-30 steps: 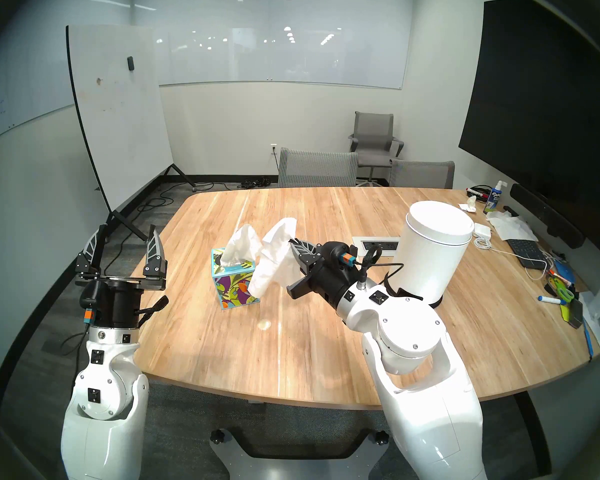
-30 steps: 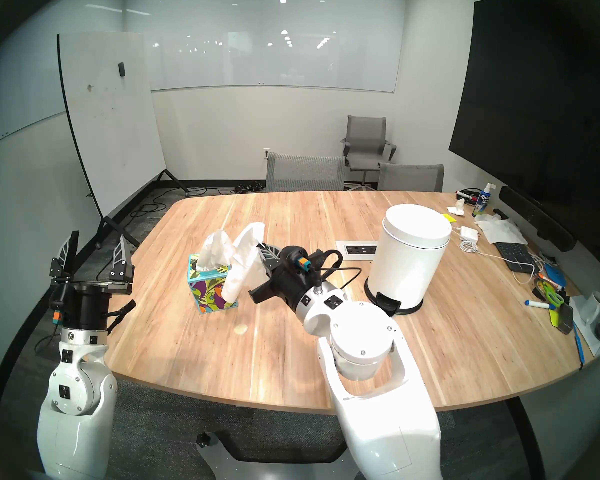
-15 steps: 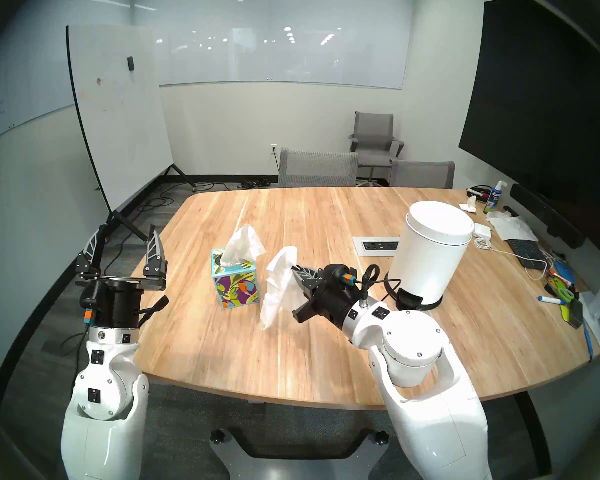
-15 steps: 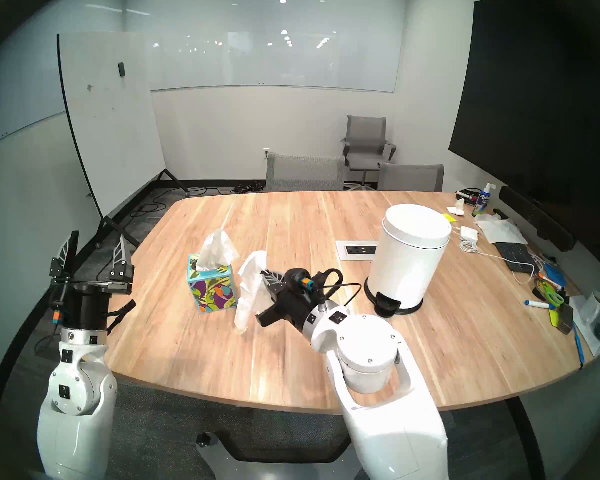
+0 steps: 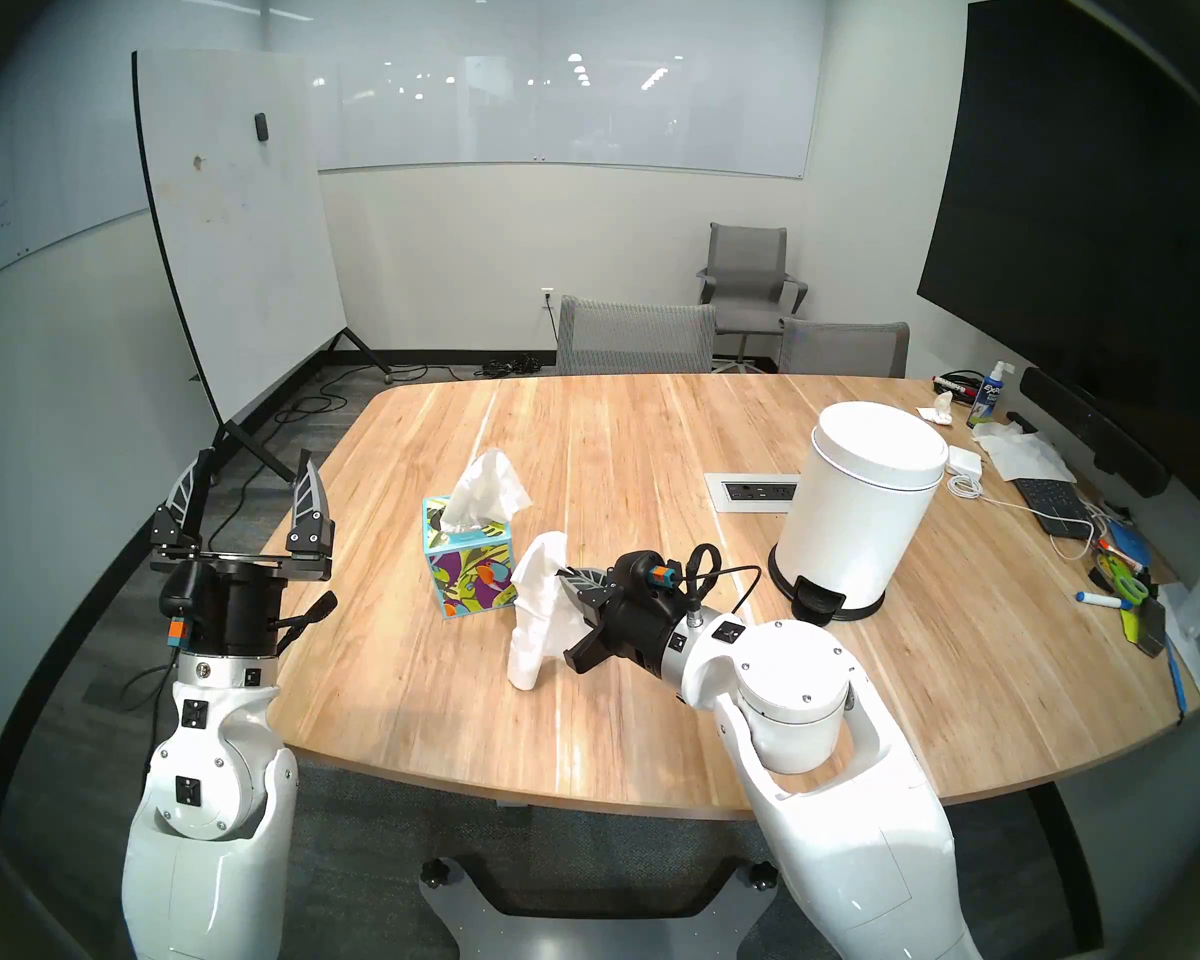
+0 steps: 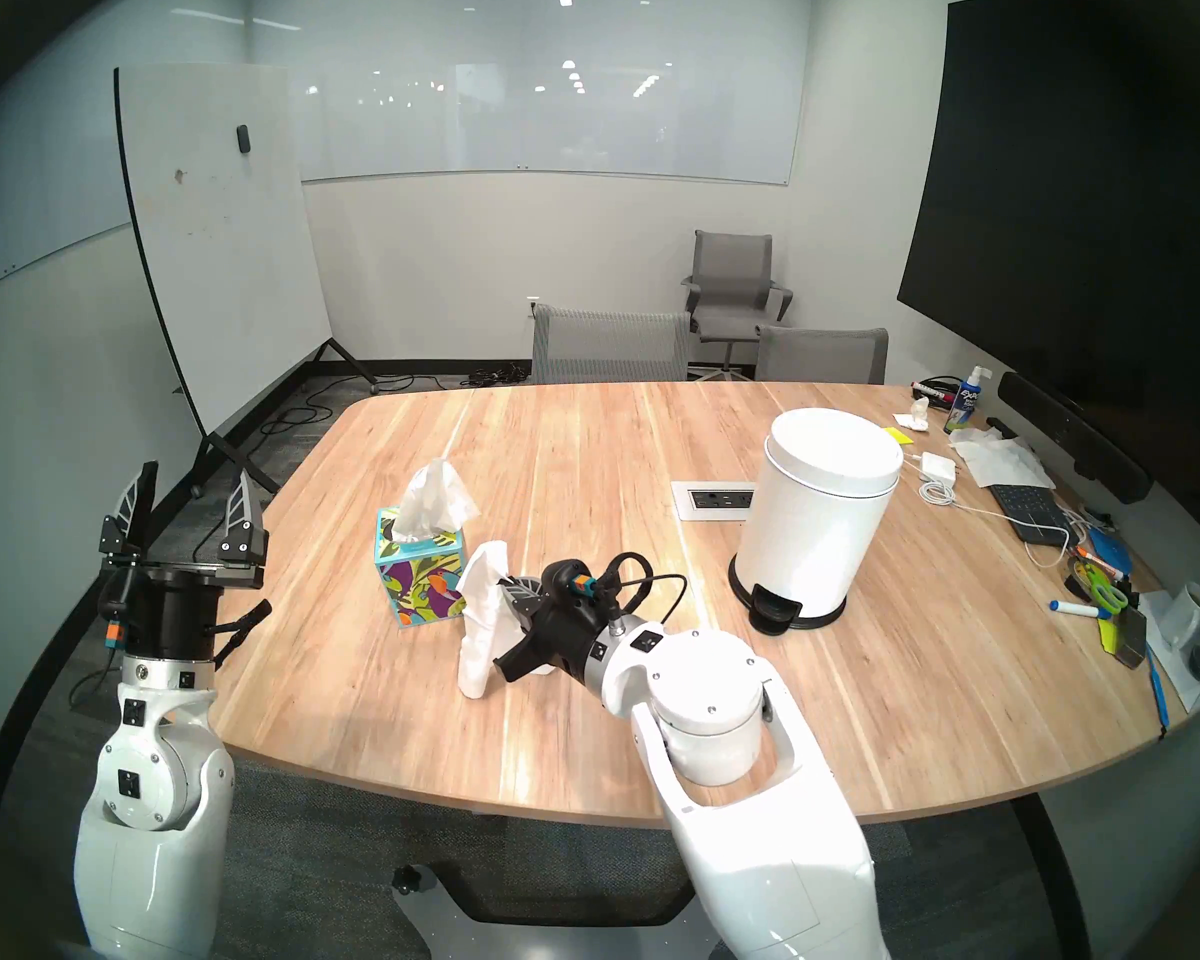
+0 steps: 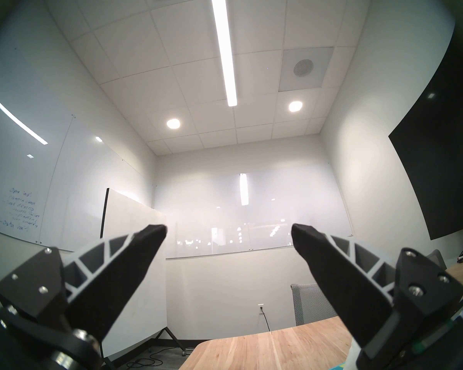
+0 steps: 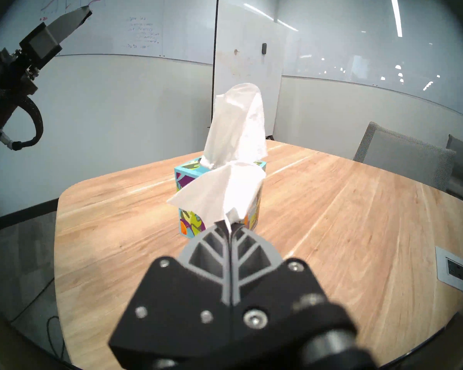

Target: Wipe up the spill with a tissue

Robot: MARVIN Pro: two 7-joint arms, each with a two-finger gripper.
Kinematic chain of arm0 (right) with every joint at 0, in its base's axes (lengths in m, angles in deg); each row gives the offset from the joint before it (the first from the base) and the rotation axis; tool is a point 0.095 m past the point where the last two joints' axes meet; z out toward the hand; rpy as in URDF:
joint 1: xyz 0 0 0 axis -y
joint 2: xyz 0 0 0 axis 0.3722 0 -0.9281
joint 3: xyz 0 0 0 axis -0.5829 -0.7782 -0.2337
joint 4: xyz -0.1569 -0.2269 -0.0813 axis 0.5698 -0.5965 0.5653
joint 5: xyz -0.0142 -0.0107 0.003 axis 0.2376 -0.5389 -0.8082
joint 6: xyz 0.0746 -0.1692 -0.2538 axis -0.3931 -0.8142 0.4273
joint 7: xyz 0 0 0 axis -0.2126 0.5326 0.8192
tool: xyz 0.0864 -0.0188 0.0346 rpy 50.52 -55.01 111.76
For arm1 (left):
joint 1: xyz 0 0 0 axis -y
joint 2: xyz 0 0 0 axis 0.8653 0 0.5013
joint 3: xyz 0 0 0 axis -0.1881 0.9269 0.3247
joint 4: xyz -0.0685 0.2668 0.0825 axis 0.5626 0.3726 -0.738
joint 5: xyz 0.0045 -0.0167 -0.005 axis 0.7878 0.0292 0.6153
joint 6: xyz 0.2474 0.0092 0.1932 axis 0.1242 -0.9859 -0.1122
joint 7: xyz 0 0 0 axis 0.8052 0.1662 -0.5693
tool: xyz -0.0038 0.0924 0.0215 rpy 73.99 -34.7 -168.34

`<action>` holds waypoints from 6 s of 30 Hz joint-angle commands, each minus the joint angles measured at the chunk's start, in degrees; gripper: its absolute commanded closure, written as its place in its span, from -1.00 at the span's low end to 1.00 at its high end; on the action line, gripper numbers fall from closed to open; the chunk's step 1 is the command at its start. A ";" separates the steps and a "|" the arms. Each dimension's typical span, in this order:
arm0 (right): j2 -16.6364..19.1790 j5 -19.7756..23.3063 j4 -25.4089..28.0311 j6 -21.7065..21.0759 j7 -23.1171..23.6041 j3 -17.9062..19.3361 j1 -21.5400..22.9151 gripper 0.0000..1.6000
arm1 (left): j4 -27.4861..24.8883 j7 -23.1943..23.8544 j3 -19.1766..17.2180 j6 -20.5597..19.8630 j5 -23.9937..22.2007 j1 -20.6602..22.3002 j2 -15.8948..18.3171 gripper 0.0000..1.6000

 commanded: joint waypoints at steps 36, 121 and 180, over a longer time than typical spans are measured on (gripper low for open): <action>0.56 0.45 -11.70 2.58 4.90 -2.66 3.17 1.00 | -1.02 -0.05 -0.10 0.44 0.04 -0.15 -0.12 -1.00; -3.82 -1.21 -30.10 8.89 3.31 -5.14 11.29 1.00 | -1.02 -0.04 -0.10 0.44 0.04 -0.14 -0.12 -1.00; -3.14 0.73 -25.28 9.70 -1.21 -3.04 8.32 1.00 | -0.99 -0.04 -0.10 0.44 0.03 -0.13 -0.11 -1.00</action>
